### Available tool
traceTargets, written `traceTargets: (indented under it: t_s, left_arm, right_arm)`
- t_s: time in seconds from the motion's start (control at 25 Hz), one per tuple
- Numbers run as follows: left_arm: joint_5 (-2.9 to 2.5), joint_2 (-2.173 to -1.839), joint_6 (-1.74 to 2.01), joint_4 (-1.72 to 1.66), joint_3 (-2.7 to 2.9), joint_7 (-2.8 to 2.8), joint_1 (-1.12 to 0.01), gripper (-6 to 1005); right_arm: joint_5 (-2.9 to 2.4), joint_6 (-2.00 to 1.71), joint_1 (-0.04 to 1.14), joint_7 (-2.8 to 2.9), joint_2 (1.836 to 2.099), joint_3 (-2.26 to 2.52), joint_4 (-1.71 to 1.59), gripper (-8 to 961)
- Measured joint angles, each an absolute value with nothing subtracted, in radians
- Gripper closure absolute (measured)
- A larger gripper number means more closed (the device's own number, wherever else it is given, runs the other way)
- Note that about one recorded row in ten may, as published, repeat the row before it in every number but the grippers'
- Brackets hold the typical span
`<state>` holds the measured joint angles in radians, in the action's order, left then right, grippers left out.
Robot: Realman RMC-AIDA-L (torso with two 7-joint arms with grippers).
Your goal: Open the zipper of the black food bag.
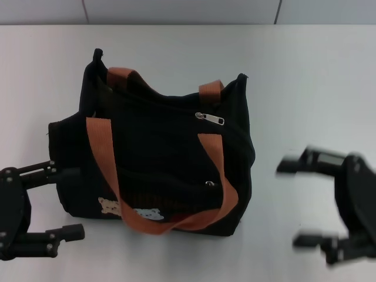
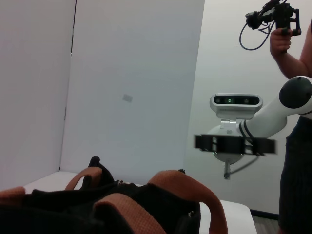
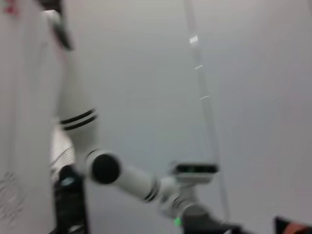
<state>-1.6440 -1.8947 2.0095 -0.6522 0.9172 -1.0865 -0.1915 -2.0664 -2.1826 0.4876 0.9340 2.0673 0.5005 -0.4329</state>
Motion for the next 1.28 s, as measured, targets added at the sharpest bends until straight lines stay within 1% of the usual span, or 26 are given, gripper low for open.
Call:
traceTargets:
  t_s: [0.04, 0.24, 0.52, 0.84, 1.28]
  left_arm:
    - [-1.645, -1.896, 2.009, -0.650, 0.917, -1.086, -0.195, 167]
    - [-1.647, -1.899, 2.007, -0.647, 0.920, -1.087, -0.200, 167]
    - [-1.647, -1.903, 2.005, -0.646, 0.924, -1.084, -0.201, 167]
    - [-1.646, -1.929, 2.001, -0.643, 0.922, -1.041, -0.200, 167]
    - [-1.640, -1.938, 2.002, -0.637, 0.923, -1.031, -0.202, 167]
  right_arm:
    - [-2.064, -2.181, 0.491, 0.934, 2.068, 0.533, -0.435, 154]
    - [-2.063, -2.175, 0.500, 0.927, 2.077, 0.607, -0.440, 106]
    - [-2.059, -2.152, 0.502, 0.926, 2.077, 0.608, -0.438, 106]
    - [-2.058, -2.145, 0.523, 0.934, 2.078, 0.611, -0.428, 106]
    - [-2.053, -2.143, 0.544, 0.945, 2.078, 0.600, -0.428, 106]
